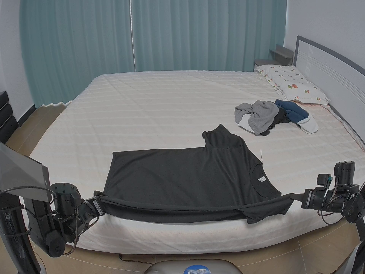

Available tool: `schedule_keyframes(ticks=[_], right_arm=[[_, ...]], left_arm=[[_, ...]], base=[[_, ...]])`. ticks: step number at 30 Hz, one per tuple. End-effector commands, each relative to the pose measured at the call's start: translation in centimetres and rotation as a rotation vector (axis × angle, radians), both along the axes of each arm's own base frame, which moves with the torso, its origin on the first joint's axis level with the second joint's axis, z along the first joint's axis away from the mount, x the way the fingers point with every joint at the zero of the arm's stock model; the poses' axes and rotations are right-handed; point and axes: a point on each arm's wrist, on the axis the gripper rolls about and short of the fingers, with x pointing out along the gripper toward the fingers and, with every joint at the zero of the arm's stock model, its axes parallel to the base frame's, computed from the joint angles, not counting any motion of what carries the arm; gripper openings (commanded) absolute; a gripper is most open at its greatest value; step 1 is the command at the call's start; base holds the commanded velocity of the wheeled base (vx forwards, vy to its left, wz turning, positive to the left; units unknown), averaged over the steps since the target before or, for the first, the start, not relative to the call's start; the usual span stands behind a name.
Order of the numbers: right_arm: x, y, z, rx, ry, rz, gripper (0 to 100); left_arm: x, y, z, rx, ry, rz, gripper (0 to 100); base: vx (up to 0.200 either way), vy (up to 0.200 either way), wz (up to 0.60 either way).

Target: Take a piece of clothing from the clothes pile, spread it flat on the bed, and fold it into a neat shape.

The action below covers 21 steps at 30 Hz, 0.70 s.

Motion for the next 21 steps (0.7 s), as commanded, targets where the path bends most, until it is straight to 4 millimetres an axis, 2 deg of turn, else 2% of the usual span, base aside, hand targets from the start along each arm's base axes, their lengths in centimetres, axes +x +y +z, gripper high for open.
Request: schedule_keyframes(ticks=[1,10,15,16,21], right_arm=[[-0.2,0.0,0.0,0.000,0.004,0.000,0],[-1.1,0.1,-0.5,0.003,0.036,0.002,0],[-0.8,0.1,-0.6,0.003,0.033,0.003,0],[-0.2,0.1,-0.6,0.006,0.024,0.006,0],[1.9,0.0,-0.7,0.028,0.010,-0.008,0]], left_arm=[[-0.1,0.0,0.8,-0.010,-0.036,-0.001,0],[-1.2,0.3,0.4,0.043,0.069,-0.055,0],[-0.4,0.4,0.4,0.045,0.053,-0.044,0],[0.7,0.6,0.4,0.051,0.036,-0.033,0],[2.6,0.8,0.1,0.048,0.031,-0.040,0]], base=[[0.000,0.000,0.00],[0.000,0.000,0.00],[0.000,0.000,0.00],[0.000,0.000,0.00],[0.000,0.000,0.00]])
